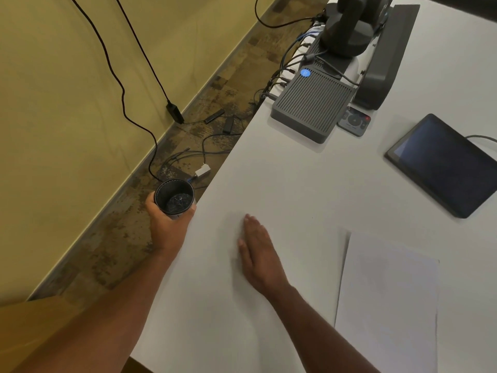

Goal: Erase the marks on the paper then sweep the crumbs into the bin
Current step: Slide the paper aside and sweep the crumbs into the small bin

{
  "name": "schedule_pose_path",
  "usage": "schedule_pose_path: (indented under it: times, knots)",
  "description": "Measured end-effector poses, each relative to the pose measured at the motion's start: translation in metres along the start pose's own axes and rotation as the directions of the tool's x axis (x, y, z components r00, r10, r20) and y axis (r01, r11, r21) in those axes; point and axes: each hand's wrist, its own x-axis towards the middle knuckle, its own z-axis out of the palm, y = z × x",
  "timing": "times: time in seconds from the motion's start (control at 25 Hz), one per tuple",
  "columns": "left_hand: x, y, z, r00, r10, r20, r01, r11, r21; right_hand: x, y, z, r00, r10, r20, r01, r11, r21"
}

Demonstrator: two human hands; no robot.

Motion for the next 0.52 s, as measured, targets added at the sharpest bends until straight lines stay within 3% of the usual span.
schedule_pose_path:
  times: [0.08, 0.16, 0.2, 0.28, 0.4, 0.52]
  knots:
    - [0.005, -0.002, -0.004, 1.0, 0.013, 0.009, -0.013, 1.0, -0.011, -0.008, 0.009, -0.002, 0.942, 0.247, -0.225, -0.216, 0.964, 0.152]
    - [0.011, -0.006, -0.009, 1.0, 0.02, 0.008, -0.02, 1.0, -0.019, -0.019, 0.009, 0.004, 0.854, 0.403, -0.328, -0.409, 0.911, 0.054]
    - [0.014, -0.01, -0.011, 1.0, 0.015, 0.005, -0.015, 1.0, -0.018, -0.025, 0.002, 0.014, 0.86, 0.398, -0.319, -0.43, 0.902, -0.031]
    - [0.018, -0.017, -0.017, 1.0, 0.003, 0.01, -0.003, 1.0, 0.002, -0.028, -0.018, 0.035, 0.901, 0.361, -0.239, -0.396, 0.91, -0.119]
    - [0.021, -0.034, -0.025, 0.999, -0.016, 0.044, 0.015, 0.999, 0.031, -0.005, -0.048, 0.051, 0.919, 0.359, -0.166, -0.377, 0.922, -0.091]
    - [0.025, -0.046, -0.029, 0.992, -0.055, 0.111, 0.05, 0.998, 0.046, 0.013, -0.06, 0.047, 0.966, 0.233, -0.109, -0.22, 0.968, 0.122]
